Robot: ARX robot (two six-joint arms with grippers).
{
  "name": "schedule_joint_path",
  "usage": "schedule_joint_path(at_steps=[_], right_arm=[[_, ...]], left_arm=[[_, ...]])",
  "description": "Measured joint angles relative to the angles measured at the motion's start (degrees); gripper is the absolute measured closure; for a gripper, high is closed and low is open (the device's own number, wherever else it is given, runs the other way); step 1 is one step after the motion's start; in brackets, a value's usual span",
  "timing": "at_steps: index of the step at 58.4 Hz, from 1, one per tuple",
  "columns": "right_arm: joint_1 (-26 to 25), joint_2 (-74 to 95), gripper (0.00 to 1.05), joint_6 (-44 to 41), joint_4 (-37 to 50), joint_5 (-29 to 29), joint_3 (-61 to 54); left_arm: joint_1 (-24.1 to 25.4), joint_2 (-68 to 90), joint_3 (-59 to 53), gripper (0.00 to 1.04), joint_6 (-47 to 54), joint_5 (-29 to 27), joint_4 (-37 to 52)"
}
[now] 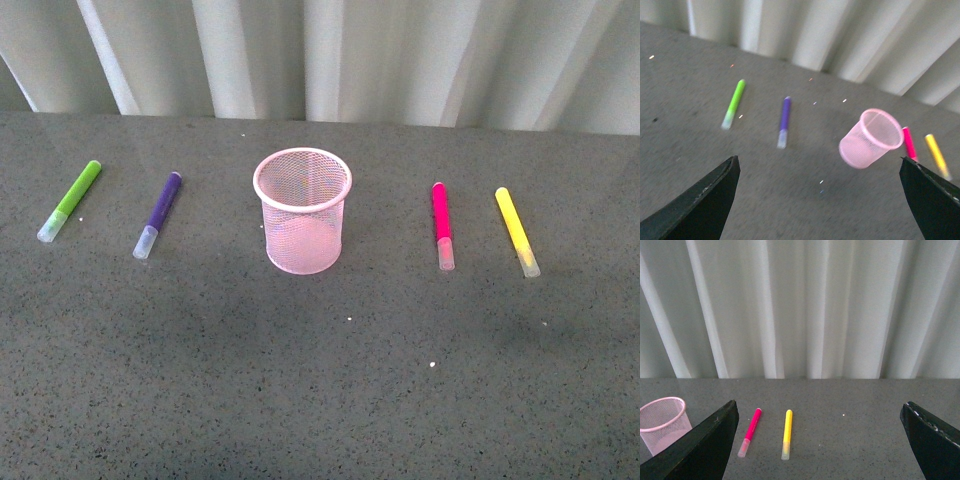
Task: Insert purple and pink pens into pink cup
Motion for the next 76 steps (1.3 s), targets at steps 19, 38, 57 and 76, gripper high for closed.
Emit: schedule_joint_path(at_steps=[19,38,57,76], right_arm=[[0.0,0.0,0.07,0.0,0.0,0.0,0.0],[0.0,0.0,0.07,0.0,0.0,0.0,0.0],[0.0,0.0,0.07,0.0,0.0,0.0,0.0],[0.0,0.0,0.07,0.0,0.0,0.0,0.0]], left_arm=[[0.0,40.3,21.4,0.07,10.0,9.0,12.0],[-4.5,70.4,45.2,0.07,19.6,9.6,0.1],[-4.1,83.8,57.5,0.07,24.9,6.9,-6.8],[-2.5,93.1,67.8,0.07,26.7,3.0,-10.6]])
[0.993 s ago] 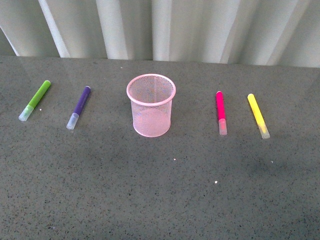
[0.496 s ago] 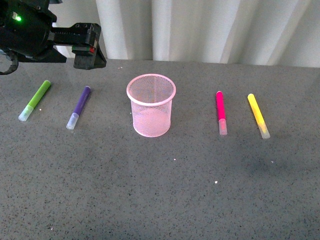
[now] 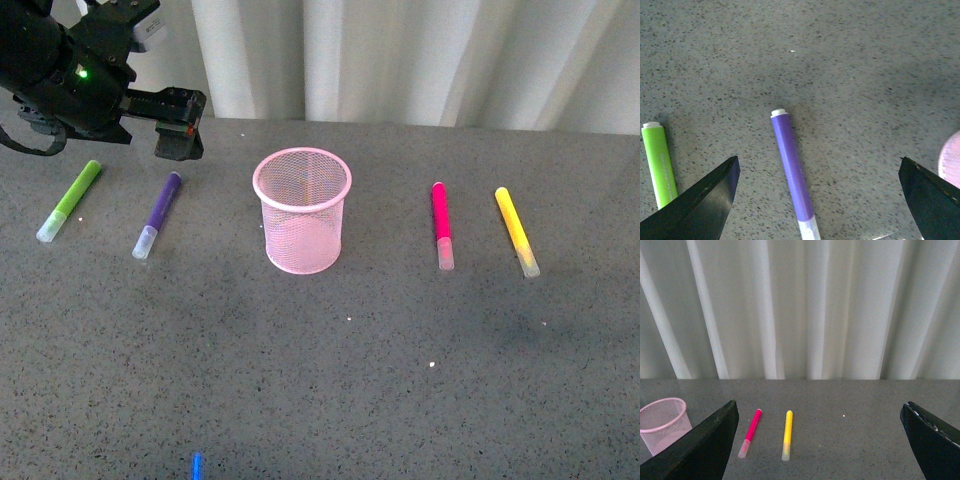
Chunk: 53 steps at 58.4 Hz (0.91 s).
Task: Insert purple and pink pens into pink cup
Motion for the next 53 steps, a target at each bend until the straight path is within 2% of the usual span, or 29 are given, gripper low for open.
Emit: schedule_joint_path(at_steps=[16,49,53], right_arm=[[0.0,0.0,0.07,0.0,0.0,0.0,0.0],[0.0,0.0,0.07,0.0,0.0,0.0,0.0],[0.0,0.0,0.07,0.0,0.0,0.0,0.0]], left_arm=[[1.0,8.1,8.3,0.07,0.3,-2.6,-2.1],[1.3,13.8,9.6,0.07,1.5,-4.4,-0.9],[1.1,14.3,10.0,0.14,1.8,-4.5,-0.9]])
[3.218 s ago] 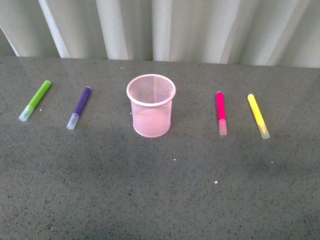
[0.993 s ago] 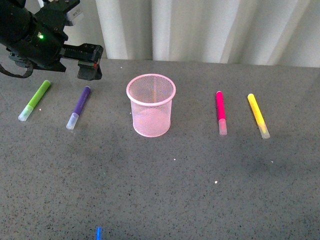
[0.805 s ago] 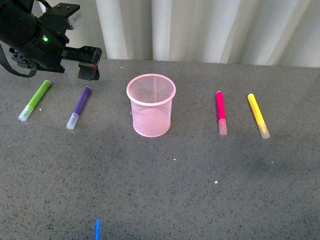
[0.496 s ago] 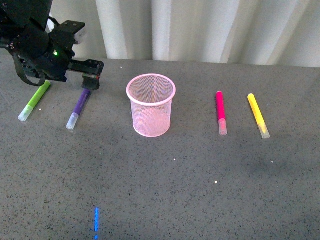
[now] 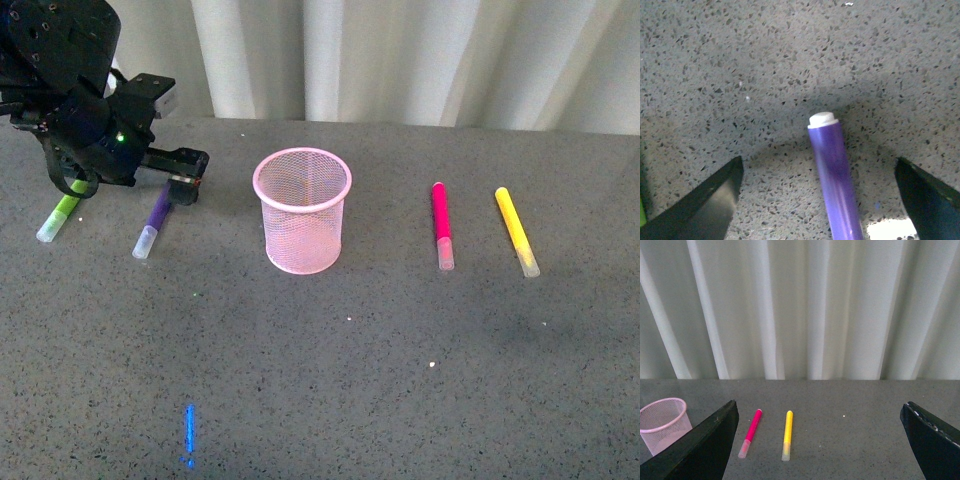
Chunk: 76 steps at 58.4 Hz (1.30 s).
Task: Insert purple and pink pens into pink cup
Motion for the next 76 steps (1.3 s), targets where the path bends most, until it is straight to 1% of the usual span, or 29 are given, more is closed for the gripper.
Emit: schedule_joint_path(at_steps=[9,18,20,24,29,44,52,62,71,76], right_arm=[[0.0,0.0,0.07,0.0,0.0,0.0,0.0],[0.0,0.0,0.07,0.0,0.0,0.0,0.0],[0.0,0.0,0.07,0.0,0.0,0.0,0.0],[0.0,0.0,0.07,0.0,0.0,0.0,0.0],[0.0,0.0,0.07,0.0,0.0,0.0,0.0],[0.0,0.0,0.07,0.0,0.0,0.0,0.0],[0.0,0.0,0.07,0.0,0.0,0.0,0.0],[0.0,0.0,0.07,0.0,0.0,0.0,0.0],[0.0,0.0,0.07,0.0,0.0,0.0,0.0],[0.0,0.0,0.07,0.0,0.0,0.0,0.0]], left_arm=[[-0.6,0.4,0.2,0.35,0.5,-0.4,0.6],[-1.3,0.9,0.4,0.67,0.5,-0.2,1.6],[-1.4,0.9,0.4,0.71,0.5,-0.1,1.6],[-1.4,1.0,0.4,0.81,0.5,-0.1,2.0],[-1.3,1.0,0.3,0.91,0.4,-0.7,2.5],[-0.6,0.4,-1.4,0.92,0.4,-1.8,5.1],[-0.3,-1.2,-4.0,0.92,-1.2,-1.2,9.3],[0.8,-7.7,-8.7,0.92,-7.2,-1.7,19.1],[1.4,-18.0,-14.6,0.92,-12.4,-3.5,31.3],[0.5,-25.1,-19.2,0.92,-16.6,-5.1,38.6]])
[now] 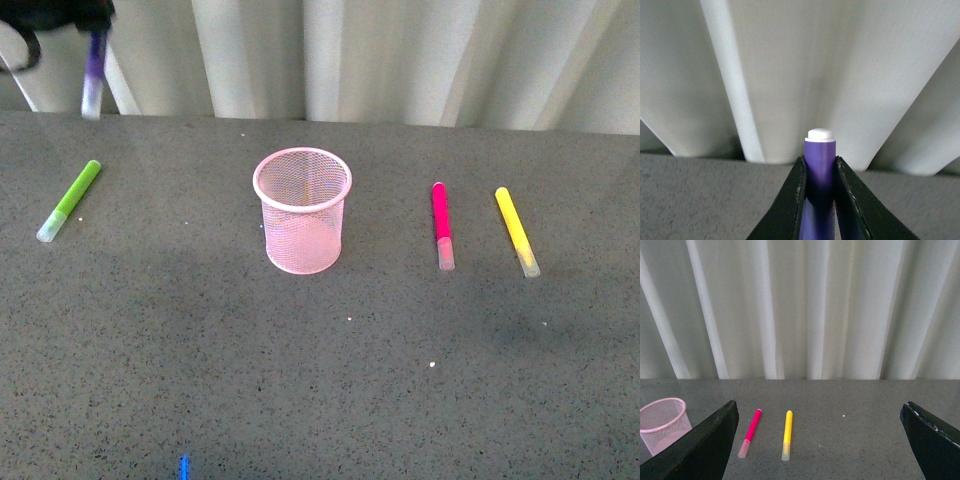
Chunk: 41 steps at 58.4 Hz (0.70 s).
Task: Insert purple and pink pens into pink cup
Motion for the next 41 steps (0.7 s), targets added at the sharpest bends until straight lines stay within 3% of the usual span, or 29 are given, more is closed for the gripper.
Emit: schedule_joint_path(at_steps=[21,41], right_arm=[[0.0,0.0,0.07,0.0,0.0,0.0,0.0],[0.0,0.0,0.07,0.0,0.0,0.0,0.0]], left_arm=[[-11.7,-9.2,-18.9,0.92,-13.8,-4.6,24.6],[-18.9,-3.9,-23.8,0.92,-21.5,-10.3,37.9]])
